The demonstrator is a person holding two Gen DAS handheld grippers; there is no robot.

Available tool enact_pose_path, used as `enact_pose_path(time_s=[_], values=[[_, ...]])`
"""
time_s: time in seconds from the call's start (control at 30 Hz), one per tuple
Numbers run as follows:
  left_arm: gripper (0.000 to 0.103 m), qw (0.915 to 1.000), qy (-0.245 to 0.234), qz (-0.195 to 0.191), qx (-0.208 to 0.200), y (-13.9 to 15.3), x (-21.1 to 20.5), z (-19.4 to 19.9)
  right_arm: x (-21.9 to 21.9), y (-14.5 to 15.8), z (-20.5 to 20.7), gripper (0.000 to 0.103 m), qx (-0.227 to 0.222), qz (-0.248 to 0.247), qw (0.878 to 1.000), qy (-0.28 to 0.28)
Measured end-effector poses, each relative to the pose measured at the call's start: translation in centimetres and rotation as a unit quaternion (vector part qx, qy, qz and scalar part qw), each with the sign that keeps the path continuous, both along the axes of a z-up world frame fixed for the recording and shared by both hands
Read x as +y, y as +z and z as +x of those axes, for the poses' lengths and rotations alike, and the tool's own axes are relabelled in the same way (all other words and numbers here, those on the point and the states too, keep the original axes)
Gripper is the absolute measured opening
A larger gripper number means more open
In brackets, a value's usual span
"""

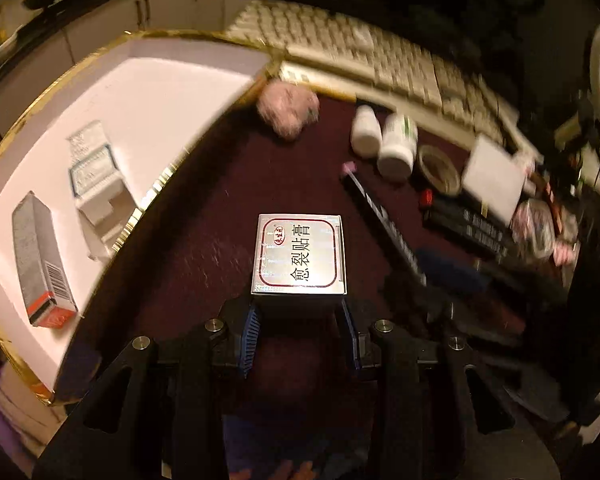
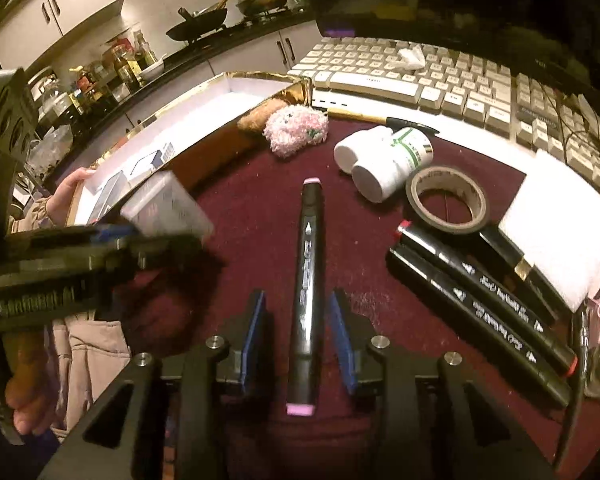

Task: Organize objects
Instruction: 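Carry the box and marker over the white tray and open both tools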

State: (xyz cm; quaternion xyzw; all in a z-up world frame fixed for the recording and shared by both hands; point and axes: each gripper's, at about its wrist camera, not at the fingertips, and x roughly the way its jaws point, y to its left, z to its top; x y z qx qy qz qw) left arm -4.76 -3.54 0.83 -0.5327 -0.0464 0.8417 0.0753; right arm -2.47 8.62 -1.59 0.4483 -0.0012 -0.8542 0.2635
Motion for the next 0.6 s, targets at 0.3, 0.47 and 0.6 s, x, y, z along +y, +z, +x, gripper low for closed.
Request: enact_pose_path(time_s=[0.3,0.47,0.6], values=[[0.034,0.999,-0.031,-0.025,-0.018,-1.0,2.4,-1.9,1.9,-0.3,0.5,0.016,0.012,-0.011,1.0,-0.02],[0.034,0.9994,-0.023,-0.024,-0.003,-0.7,2.3,-2.0,2.8,-0.6,0.5,0.017,0.006,-0.047,0.999,-0.023],[0.034,0.9997,-0.016,-0.019,0.007,-0.7,2.0,-1.6,3.1,-0.7,0.2,0.017,0.0,-0.062,0.998,-0.022]])
